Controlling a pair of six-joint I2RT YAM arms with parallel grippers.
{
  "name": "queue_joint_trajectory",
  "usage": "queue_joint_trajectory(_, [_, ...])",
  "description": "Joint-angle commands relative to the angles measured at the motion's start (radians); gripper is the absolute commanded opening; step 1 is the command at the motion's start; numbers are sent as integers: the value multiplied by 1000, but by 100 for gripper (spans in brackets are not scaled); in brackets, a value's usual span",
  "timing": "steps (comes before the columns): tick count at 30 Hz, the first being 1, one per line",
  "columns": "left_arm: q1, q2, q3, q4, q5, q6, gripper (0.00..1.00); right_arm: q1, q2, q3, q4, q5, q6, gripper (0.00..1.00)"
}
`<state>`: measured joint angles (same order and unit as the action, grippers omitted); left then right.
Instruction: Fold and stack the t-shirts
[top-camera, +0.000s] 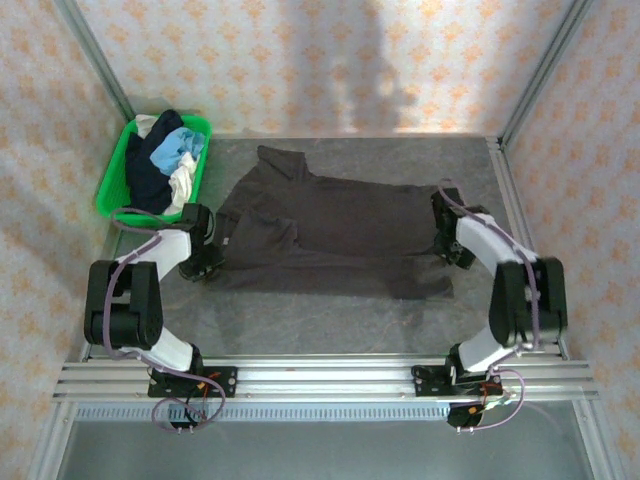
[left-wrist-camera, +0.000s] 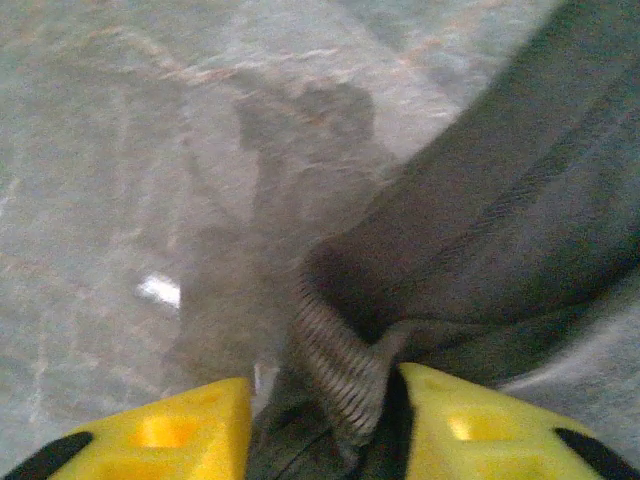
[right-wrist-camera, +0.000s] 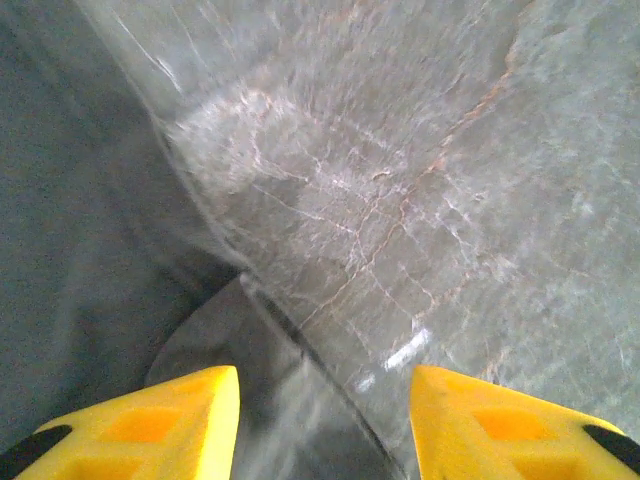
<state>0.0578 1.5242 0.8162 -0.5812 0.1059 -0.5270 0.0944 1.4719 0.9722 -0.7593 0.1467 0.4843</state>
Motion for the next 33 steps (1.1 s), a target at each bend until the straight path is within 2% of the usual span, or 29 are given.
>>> queue_joint_trajectory(1, [10, -96, -6, -88, -24, -1, 46, 30, -212, -112, 70, -146, 35, 55])
queue_joint_trajectory(4, [7, -179, 8, -88, -43, -26, 52, 103, -332, -244, 261, -367, 90, 61])
queue_joint_trajectory(6, [2, -212, 19, -79, -39, -38, 60, 160, -337, -281, 310, -374, 127, 63])
queue_joint_trajectory(8, [-27, -225, 40, -69, -26, -44, 75, 179, -297, -288, 307, -345, 128, 63])
queue_joint_trajectory(9, [-53, -220, 50, -62, -22, -45, 76, 177, -275, -286, 299, -326, 129, 63])
queue_joint_trajectory(13, [-201, -131, 101, -14, 0, -51, 77, 177, -138, -245, 229, -235, 149, 62])
queue_joint_trajectory(15, [-233, -74, 102, 18, 28, -62, 77, 163, -84, -238, 193, -195, 178, 62])
queue_joint_trajectory(17, [-234, -30, 66, 56, 59, -77, 77, 130, -40, -254, 189, -193, 206, 62])
queue_joint_trajectory(21, [-217, -13, -25, 52, 11, -93, 77, 96, -39, -287, 205, -264, 216, 61])
queue_joint_trajectory(25, [-142, -33, -141, 82, 18, -108, 77, 44, -97, -308, 170, -210, 208, 63])
queue_joint_trajectory(28, [-123, -75, -156, 54, 18, -111, 76, -14, -92, -289, 130, -199, 171, 64])
queue_joint_trajectory(33, [-137, -229, -99, -70, 17, -120, 76, -24, -111, -169, 59, -180, 123, 65])
